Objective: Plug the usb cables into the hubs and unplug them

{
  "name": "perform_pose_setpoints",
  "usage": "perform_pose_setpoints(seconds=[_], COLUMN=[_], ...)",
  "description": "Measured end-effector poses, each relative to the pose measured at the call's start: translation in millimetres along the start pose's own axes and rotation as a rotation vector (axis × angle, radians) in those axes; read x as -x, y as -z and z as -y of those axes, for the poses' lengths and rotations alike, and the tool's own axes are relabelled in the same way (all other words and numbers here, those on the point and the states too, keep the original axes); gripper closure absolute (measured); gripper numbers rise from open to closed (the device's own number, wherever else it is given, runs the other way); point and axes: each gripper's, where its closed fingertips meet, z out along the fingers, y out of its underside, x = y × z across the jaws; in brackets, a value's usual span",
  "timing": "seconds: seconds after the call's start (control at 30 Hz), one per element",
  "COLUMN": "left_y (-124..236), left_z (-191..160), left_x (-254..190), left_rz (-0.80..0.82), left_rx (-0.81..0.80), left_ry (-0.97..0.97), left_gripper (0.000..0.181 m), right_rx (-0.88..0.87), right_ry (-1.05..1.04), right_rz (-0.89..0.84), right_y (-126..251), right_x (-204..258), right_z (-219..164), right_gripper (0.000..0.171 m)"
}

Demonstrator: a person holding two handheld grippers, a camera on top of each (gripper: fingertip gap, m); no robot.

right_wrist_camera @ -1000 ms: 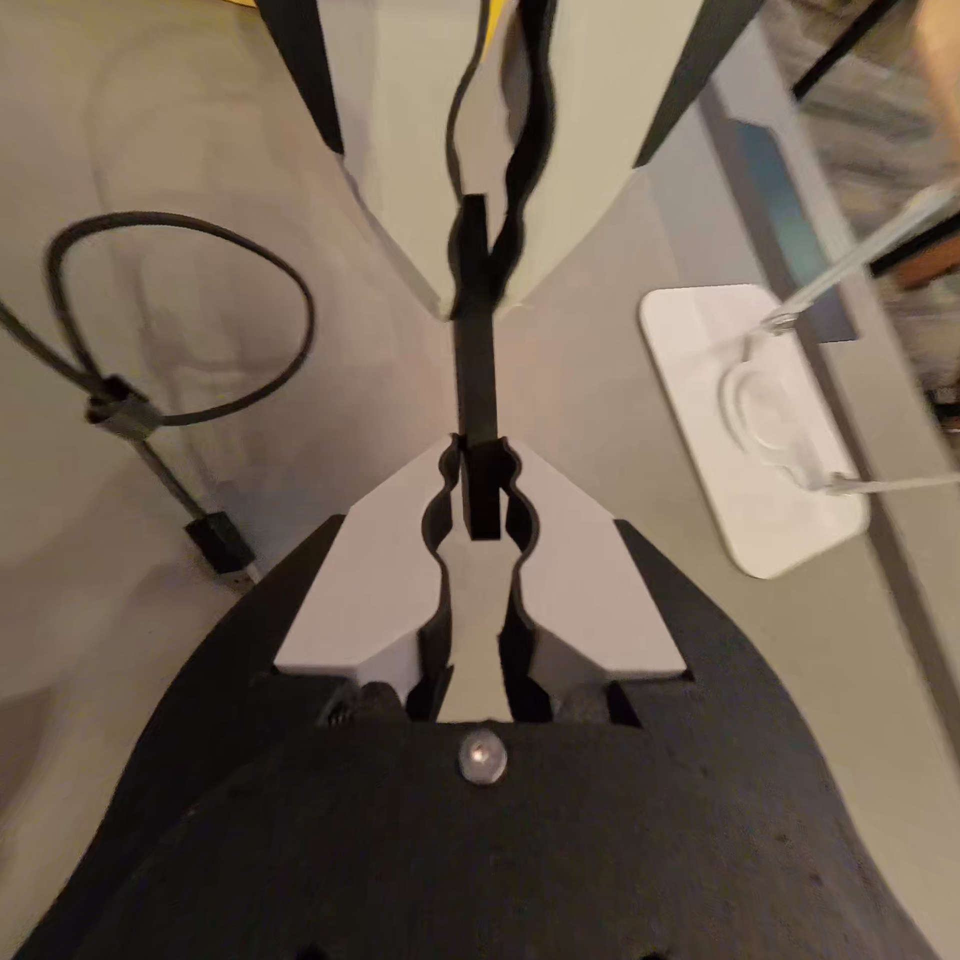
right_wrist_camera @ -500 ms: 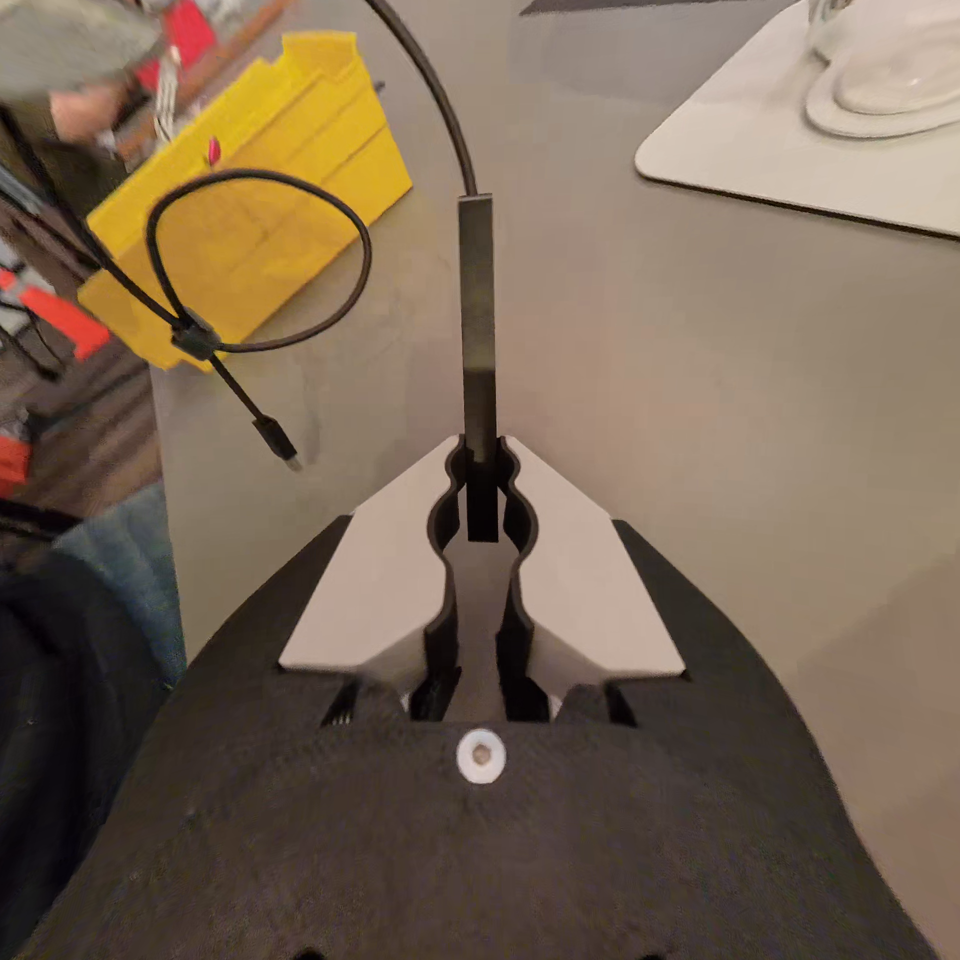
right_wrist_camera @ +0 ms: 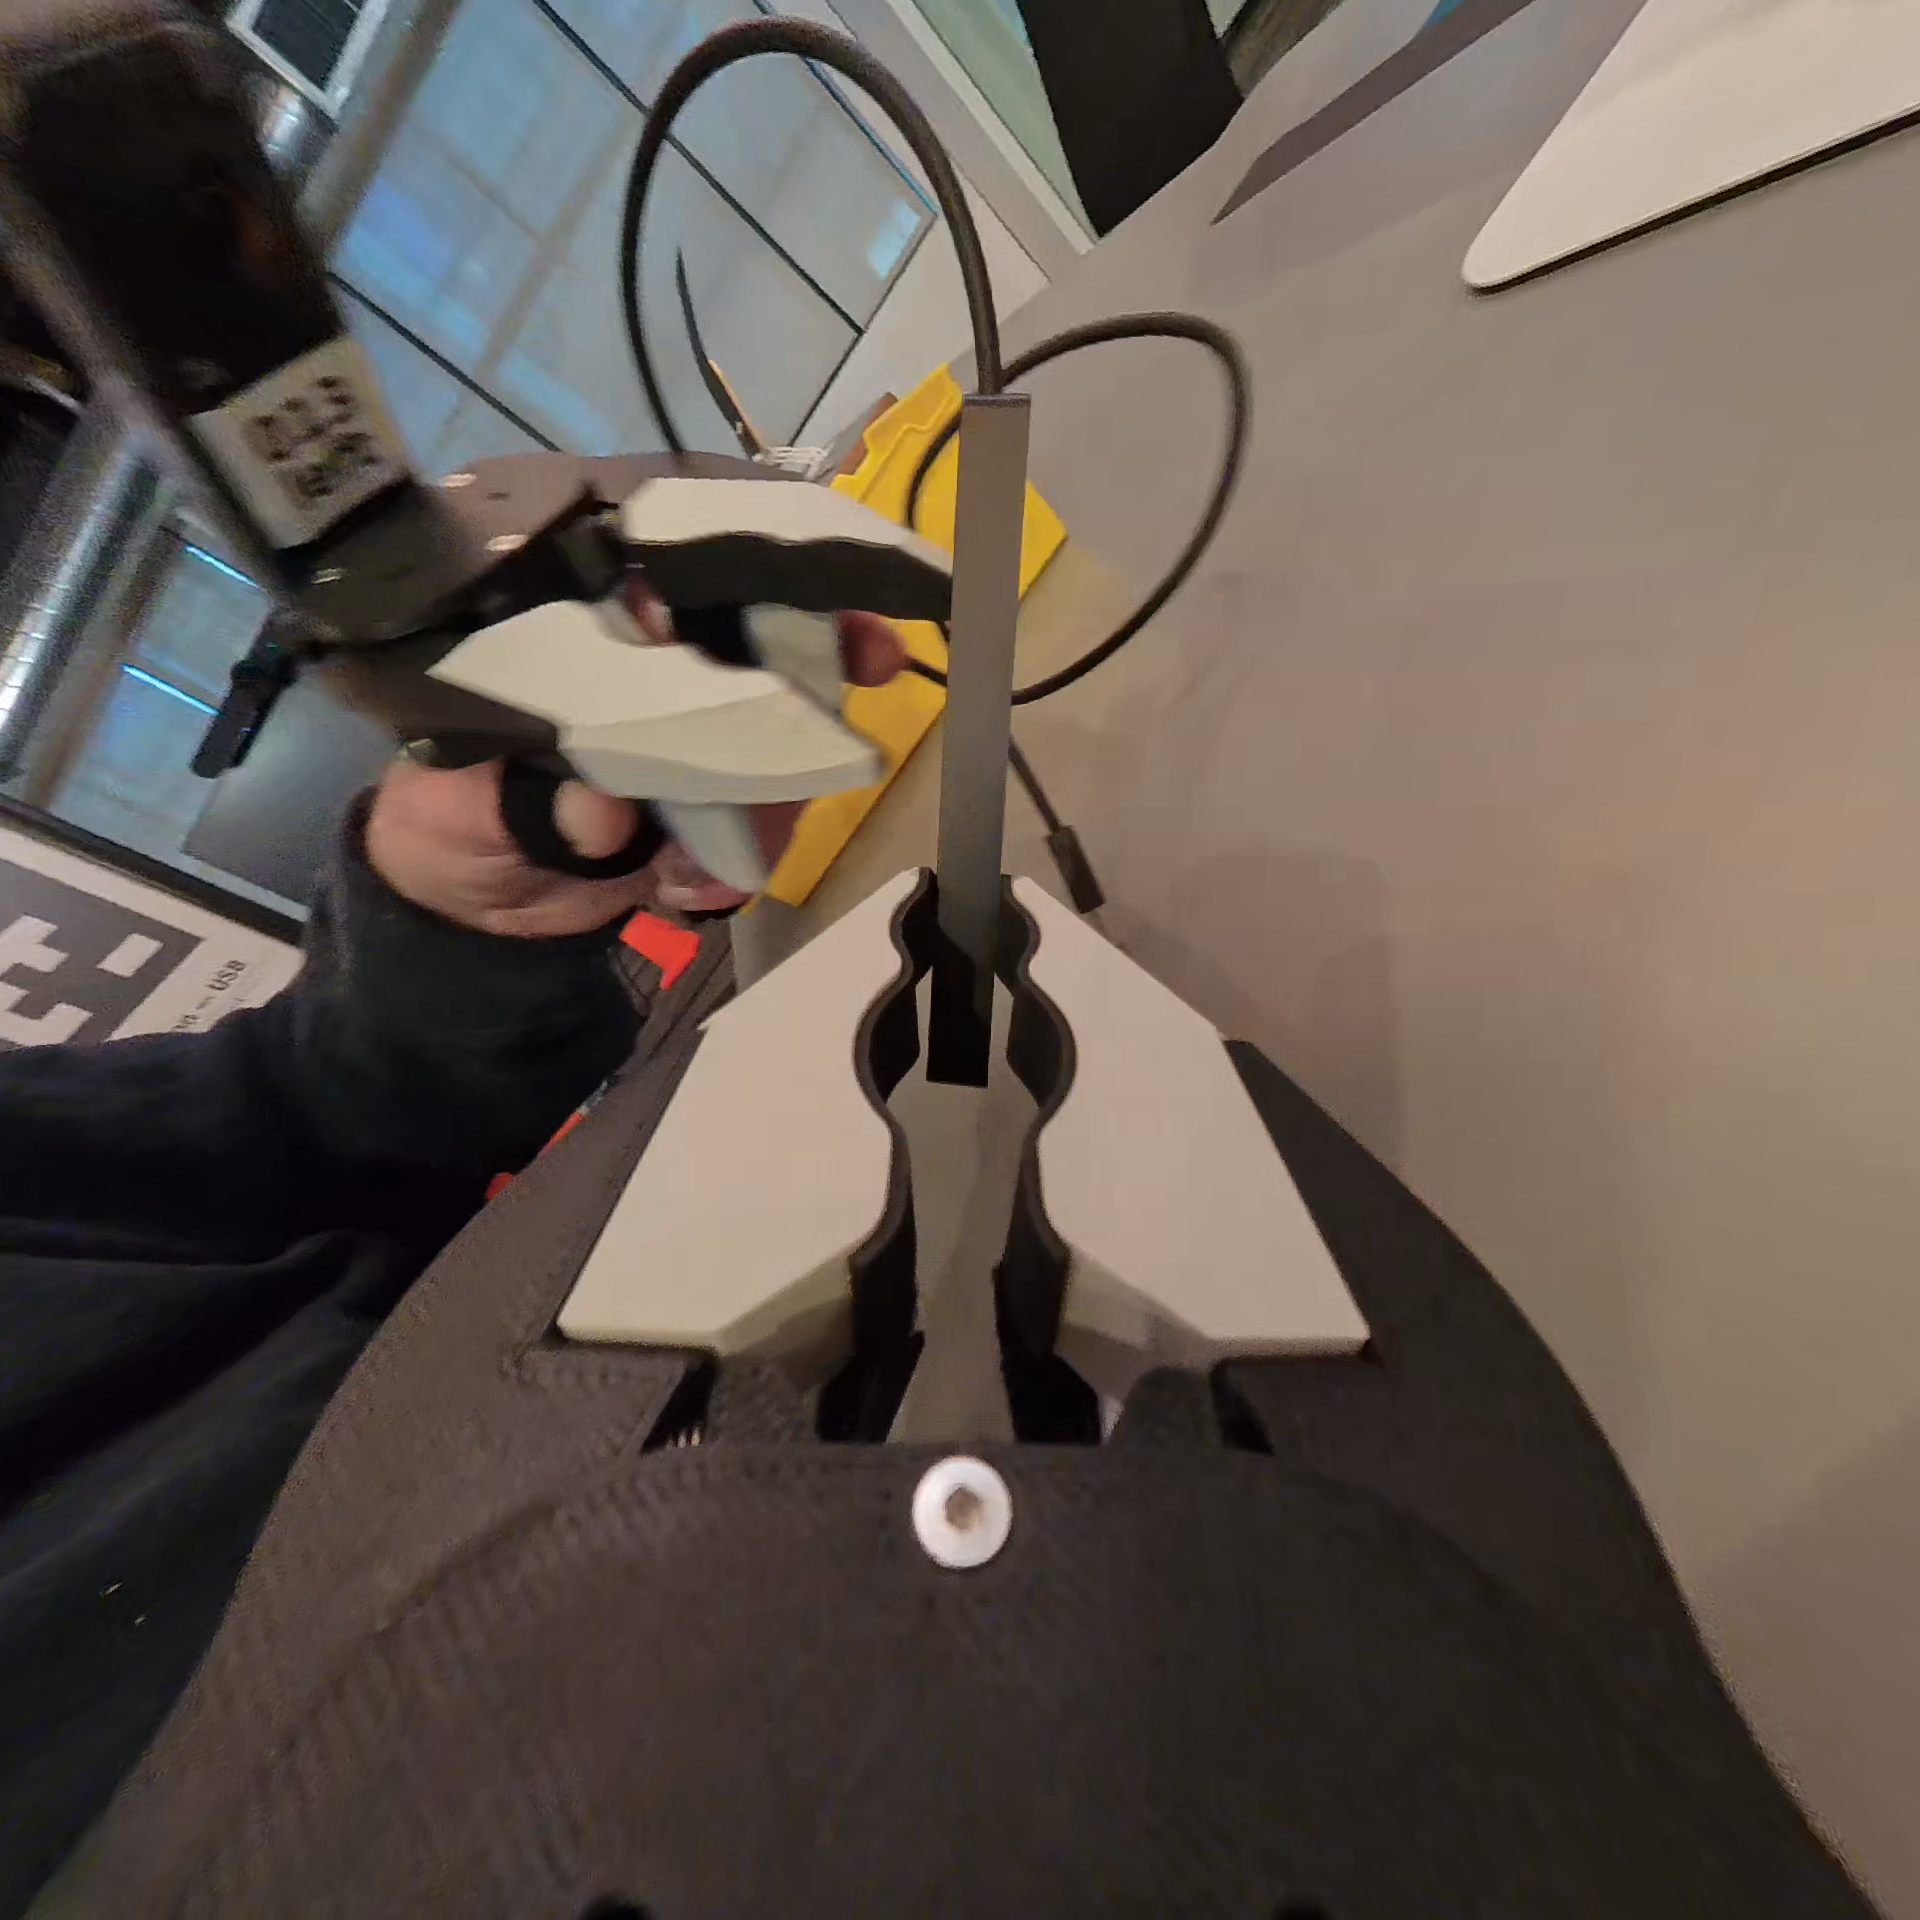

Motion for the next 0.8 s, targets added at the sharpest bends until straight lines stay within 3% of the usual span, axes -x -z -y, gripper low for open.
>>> perform_pose_setpoints(seconds=[0.2, 0.37, 0.43, 0.67, 0.8], left_y=[-6, -3, -4, -8, -8], left_z=[-1, -8, -13, -25, -27], left_x=[-11, -17, -16, -6, -3], left_rz=[-0.314, -0.438, -0.43, -0.334, -0.33], left_rx=[-0.106, -0.091, -0.065, 0.041, 0.069], left_ry=[0.223, 0.283, 0.285, 0.293, 0.32], left_gripper=[0.156, 0.164, 0.167, 0.17, 0.17], right_rx=[0.006, 0.089, 0.153, 0.233, 0.389], right_ry=[0.003, 0.048, 0.128, 0.805, 1.348], right_rz=[0.046, 0.056, 0.02, -0.275, -0.542], right_y=[4, 2, 0, 7, 11], right_x=[12, 13, 10, 6, -9], right_z=[-5, -20, -29, -12, 2], right_gripper=[0.163, 0.16, 0.134, 0.095, 0.07])
